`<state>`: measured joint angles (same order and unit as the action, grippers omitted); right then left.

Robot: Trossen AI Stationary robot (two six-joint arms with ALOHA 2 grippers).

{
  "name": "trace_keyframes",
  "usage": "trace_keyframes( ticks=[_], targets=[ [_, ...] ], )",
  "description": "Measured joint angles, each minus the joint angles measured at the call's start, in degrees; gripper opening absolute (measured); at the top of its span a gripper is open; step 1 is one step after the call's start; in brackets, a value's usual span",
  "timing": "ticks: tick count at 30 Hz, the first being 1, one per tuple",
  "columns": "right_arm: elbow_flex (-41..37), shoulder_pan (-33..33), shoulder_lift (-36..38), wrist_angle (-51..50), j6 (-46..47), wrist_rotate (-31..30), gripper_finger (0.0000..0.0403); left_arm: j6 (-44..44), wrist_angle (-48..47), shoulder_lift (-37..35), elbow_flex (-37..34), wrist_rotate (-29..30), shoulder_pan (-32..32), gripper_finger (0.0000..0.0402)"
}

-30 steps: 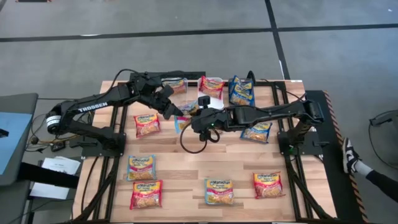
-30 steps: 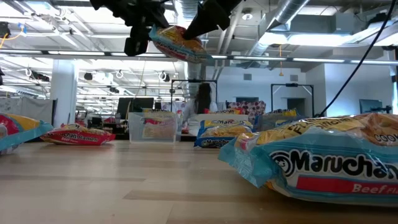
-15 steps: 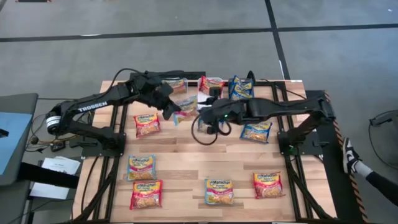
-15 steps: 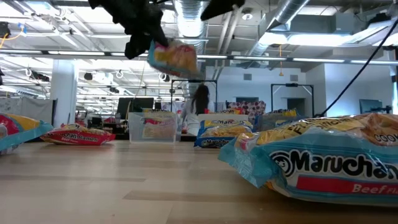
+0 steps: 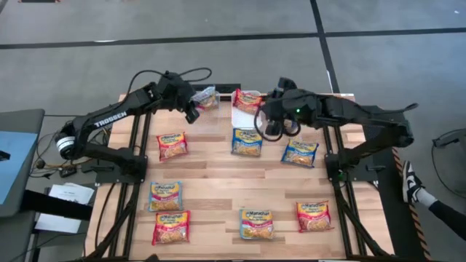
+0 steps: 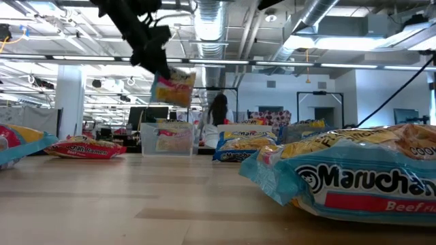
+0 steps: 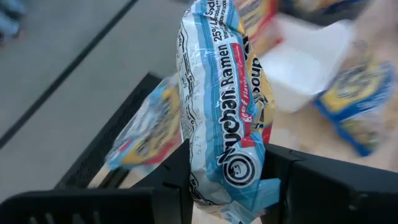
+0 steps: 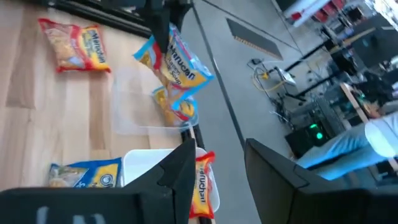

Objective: Sort Maruchan noodles
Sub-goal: Put the light blue noodle pack into the transparent bin

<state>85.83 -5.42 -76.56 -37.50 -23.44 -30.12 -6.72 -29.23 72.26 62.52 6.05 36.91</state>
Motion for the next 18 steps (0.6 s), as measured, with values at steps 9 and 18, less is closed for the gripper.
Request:
trace_keyframes(
  ticks=[9, 18],
  targets=[
    [-0.1, -2.6, -0.5, -0.7, 1.1, 0.0, 0.0160, -4.9, 2.3, 10.1, 0.0, -4.2, 6.1, 0.0096],
    [-0.1, -3.4, -1.4, -4.9, 1.2, 0.0, 0.0159, -6.4, 7.0, 16.4, 0.0, -7.3, 6.2, 0.0096]
  ],
)
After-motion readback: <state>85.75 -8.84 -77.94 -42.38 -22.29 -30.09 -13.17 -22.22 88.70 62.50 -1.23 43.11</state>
